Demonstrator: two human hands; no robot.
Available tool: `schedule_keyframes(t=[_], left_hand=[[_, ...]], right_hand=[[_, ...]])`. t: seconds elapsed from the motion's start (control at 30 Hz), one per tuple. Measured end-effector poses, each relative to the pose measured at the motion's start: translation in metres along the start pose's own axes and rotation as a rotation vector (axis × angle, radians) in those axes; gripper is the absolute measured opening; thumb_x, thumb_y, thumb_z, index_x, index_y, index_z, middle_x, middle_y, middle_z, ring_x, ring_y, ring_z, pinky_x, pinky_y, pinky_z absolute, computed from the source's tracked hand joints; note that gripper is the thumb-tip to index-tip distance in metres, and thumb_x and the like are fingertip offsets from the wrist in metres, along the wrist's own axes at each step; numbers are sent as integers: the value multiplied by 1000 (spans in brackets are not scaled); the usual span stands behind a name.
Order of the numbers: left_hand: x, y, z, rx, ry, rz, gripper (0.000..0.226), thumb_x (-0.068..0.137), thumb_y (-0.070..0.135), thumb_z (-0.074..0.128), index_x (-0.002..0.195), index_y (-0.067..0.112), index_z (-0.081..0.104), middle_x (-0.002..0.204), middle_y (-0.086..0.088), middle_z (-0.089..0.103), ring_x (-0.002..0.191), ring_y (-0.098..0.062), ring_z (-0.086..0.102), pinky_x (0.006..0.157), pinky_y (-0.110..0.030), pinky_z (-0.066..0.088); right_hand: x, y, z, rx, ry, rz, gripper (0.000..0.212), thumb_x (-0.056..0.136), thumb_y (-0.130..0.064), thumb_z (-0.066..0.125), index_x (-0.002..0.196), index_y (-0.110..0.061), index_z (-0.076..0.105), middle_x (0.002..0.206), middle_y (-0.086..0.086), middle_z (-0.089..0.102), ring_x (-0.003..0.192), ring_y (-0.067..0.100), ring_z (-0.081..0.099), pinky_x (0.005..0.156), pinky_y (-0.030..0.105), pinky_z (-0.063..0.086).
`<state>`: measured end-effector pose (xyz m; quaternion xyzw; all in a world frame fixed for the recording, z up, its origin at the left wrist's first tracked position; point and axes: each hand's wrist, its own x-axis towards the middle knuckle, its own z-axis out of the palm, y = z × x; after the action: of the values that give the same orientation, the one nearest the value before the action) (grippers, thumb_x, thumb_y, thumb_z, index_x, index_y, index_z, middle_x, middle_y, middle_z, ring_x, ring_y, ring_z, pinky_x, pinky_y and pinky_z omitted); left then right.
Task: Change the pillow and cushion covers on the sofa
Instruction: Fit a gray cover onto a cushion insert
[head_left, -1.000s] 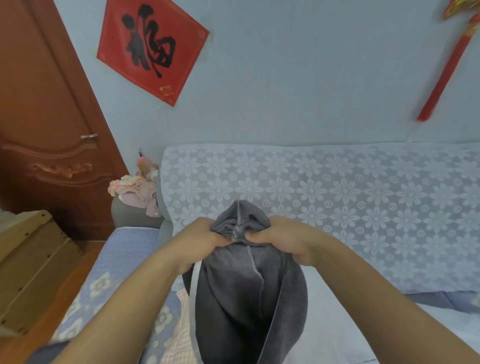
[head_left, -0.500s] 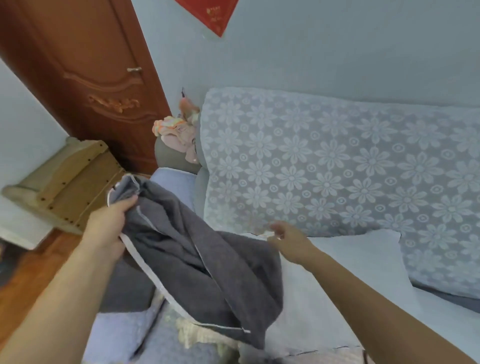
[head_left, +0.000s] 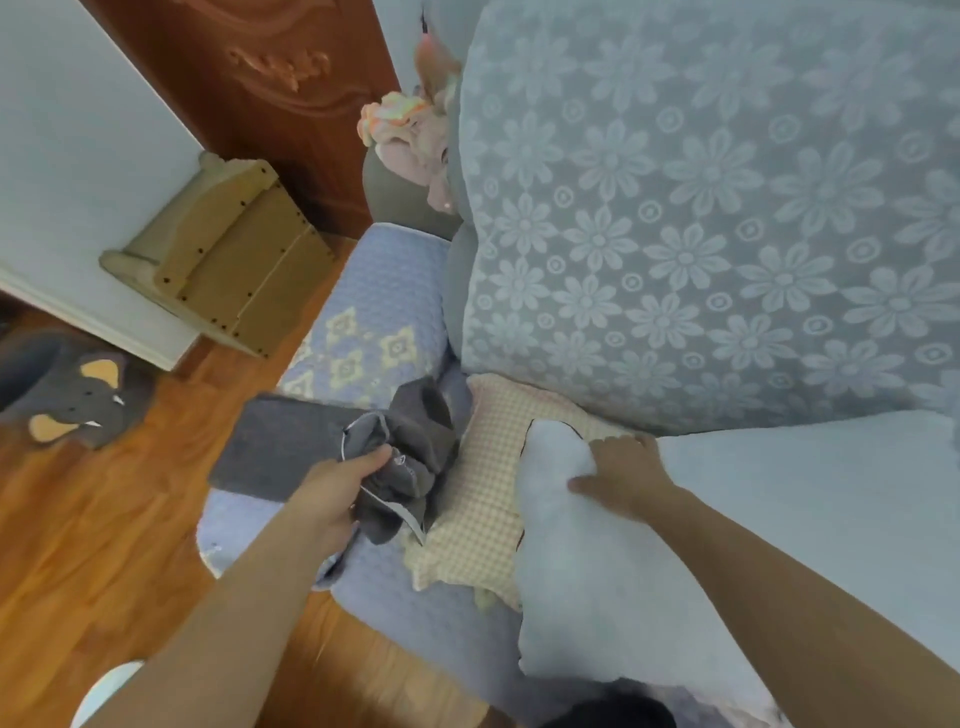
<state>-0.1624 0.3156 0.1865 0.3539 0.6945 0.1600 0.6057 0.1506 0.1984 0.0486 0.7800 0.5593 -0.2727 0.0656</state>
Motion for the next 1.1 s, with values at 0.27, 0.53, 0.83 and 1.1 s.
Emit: schedule_keyframes(t=[0.27, 0.53, 0.83, 1.1], left_hand=[[-20, -20, 34, -43, -192, 166, 14, 93, 14, 70, 104, 7, 76, 109, -34, 68, 95, -43, 62, 90, -66, 48], [-58, 2, 93, 29, -415, 365, 17, 93, 7, 70, 108, -1, 69, 90, -20, 66, 83, -28, 56, 75, -37, 46], [-76, 3, 95, 96, -641, 388, 14, 92, 4, 70, 104, 0, 65, 83, -16, 66, 73, -25, 61, 70, -36, 51], [-83, -21, 123, -100, -467, 300, 19, 89, -10, 67, 102, 2, 66, 87, -14, 72, 80, -27, 68, 71, -39, 58]], right_hand=[[-165, 19, -54, 768, 333, -13, 21, 103, -33, 52, 89, -25, 65, 100, -10, 70, 99, 0, 56, 104, 29, 37], [-185, 13, -160, 959, 82, 189, 51, 94, -61, 51, 92, -12, 64, 90, -2, 72, 84, 14, 69, 78, 30, 52], [-168, -44, -101, 969, -8, 139, 34, 104, -51, 39, 105, -31, 67, 105, -19, 65, 99, -2, 58, 97, 28, 45], [-243, -115, -8, 148, 250, 284, 116, 51, -73, 72, 152, -27, 38, 152, 12, 44, 129, 41, 48, 94, 63, 46]])
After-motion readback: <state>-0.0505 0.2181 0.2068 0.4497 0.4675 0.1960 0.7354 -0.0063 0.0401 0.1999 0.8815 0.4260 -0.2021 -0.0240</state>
